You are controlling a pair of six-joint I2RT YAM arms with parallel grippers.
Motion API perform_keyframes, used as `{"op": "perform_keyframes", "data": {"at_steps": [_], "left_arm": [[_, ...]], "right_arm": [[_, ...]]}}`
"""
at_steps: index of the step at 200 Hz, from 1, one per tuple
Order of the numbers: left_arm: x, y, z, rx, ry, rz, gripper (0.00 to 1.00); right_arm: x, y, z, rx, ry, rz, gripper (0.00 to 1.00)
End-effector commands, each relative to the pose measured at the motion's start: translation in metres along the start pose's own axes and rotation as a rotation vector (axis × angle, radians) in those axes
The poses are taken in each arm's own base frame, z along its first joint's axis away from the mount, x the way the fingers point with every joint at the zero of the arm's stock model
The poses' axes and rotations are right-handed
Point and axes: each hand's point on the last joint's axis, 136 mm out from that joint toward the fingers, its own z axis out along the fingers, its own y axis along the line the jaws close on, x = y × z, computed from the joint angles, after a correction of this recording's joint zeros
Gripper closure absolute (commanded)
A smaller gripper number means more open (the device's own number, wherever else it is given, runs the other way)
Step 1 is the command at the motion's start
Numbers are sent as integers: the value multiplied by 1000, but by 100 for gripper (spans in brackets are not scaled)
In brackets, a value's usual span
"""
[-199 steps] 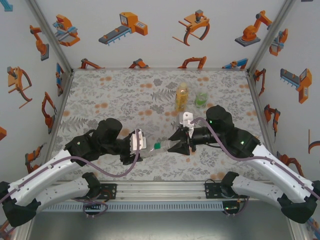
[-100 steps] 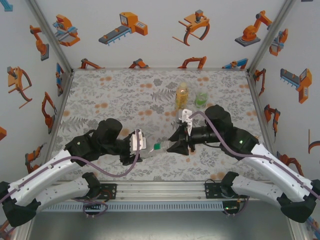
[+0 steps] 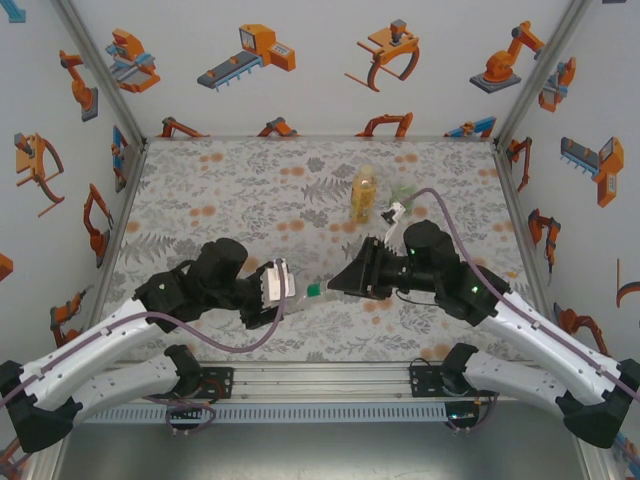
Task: Screw on the bottle caps
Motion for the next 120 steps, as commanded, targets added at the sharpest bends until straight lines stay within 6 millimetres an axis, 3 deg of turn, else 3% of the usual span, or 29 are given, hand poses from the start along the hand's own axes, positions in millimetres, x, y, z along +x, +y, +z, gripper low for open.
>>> {"op": "perform_keyframes", "data": {"at_steps": [1, 51, 104, 120], "left_arm": [[-39, 7, -3, -18, -156, 67, 99], [-39, 8, 0, -18, -156, 65, 99], [-39, 8, 0, -18, -158, 71, 99], [-39, 7, 0, -14, -157, 71, 99]], "right_arm": [[7, -20, 7, 42, 4, 365, 89], [7, -13, 5, 1, 1, 447, 76], [-7, 16, -15, -1, -41, 133, 47], [-12, 27, -22, -23, -69, 23, 33]]}}
